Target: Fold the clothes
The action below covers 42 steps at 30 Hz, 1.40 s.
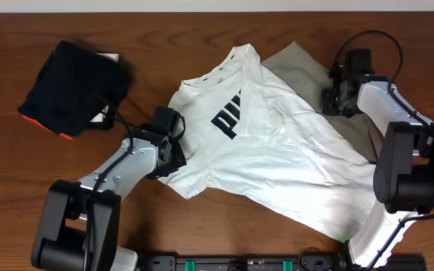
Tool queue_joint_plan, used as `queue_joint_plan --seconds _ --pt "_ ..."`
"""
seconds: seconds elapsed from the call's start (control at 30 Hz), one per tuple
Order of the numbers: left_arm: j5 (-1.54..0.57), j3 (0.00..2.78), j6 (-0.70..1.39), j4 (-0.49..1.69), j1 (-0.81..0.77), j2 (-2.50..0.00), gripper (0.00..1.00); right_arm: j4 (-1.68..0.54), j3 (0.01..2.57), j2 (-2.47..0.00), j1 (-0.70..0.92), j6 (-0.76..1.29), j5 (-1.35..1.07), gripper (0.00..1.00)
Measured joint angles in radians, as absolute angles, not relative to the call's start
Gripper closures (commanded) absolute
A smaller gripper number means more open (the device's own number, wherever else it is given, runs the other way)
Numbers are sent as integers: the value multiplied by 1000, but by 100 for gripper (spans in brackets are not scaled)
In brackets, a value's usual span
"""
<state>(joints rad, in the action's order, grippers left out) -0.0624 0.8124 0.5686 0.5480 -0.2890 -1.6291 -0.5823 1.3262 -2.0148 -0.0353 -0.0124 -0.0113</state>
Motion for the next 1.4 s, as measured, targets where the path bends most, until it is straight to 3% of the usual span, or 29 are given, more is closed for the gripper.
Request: queue_joint_plan --seconds 0.27,0.77,1.2,1.4 --pt "-60 812 553 548 -289 -1629 94 -530 1308 -2015 -35 -12 -10 94" --pt "-51 796 549 535 -292 -1620 94 -220 1163 -1989 -122 -12 -29 99" --pt "-30 794 549 536 -297 -1619 94 -91 1148 -1999 -382 -20 14 99" --pt "-22 794 549 537 -297 -1619 94 -130 1171 -2000 -395 -74 -68 91"
